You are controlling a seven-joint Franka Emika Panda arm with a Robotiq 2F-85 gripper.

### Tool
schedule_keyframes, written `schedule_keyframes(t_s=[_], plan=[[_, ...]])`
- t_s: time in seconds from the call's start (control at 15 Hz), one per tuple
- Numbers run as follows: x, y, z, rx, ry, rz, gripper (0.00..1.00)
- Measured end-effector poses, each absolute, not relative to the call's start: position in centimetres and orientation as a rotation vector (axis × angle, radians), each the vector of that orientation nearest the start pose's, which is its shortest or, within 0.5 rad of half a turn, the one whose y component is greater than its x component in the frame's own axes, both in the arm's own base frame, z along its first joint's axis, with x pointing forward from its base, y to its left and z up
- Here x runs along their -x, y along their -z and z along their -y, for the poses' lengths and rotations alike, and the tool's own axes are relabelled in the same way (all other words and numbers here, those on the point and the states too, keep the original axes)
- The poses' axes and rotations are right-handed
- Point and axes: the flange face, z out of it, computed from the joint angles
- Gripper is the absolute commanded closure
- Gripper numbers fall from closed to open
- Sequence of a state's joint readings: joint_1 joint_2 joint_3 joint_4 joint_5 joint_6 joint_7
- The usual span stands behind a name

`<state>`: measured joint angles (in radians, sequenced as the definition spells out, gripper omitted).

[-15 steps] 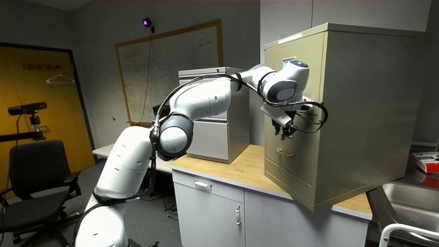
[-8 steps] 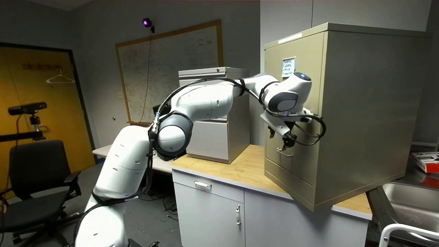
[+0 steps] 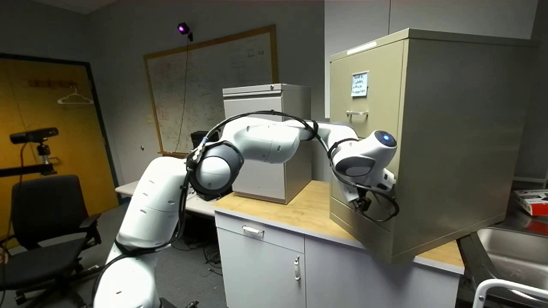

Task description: Open the bottom drawer of the file cabinet to the right fully

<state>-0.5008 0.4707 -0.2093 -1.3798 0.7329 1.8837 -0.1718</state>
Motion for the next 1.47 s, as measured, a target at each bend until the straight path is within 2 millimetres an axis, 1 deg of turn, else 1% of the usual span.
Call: schedule_keyframes(t_s=[0.2,0.33,0.67,1.07,1.27,1.33,1.4,1.47], plan=[[-57.9,-44.8,40.5,2.306,0.412,-1.068,0.00],[-57.2,-44.2,40.8,2.251,0.392,-1.156,0.00],[-55.8,-43.7,41.0,2.110,0.362,-1.336,0.00],[-54.6,-43.4,40.5,2.001,0.410,-1.415,0.00],[-53.8,-43.8,40.4,1.992,0.460,-1.450,0.00],[-53.4,-44.4,40.4,1.988,0.490,-1.461,0.00],[-53.0,-45.7,40.7,1.980,0.548,-1.474,0.00],[-52.6,-47.5,41.2,1.967,0.623,-1.487,0.00]])
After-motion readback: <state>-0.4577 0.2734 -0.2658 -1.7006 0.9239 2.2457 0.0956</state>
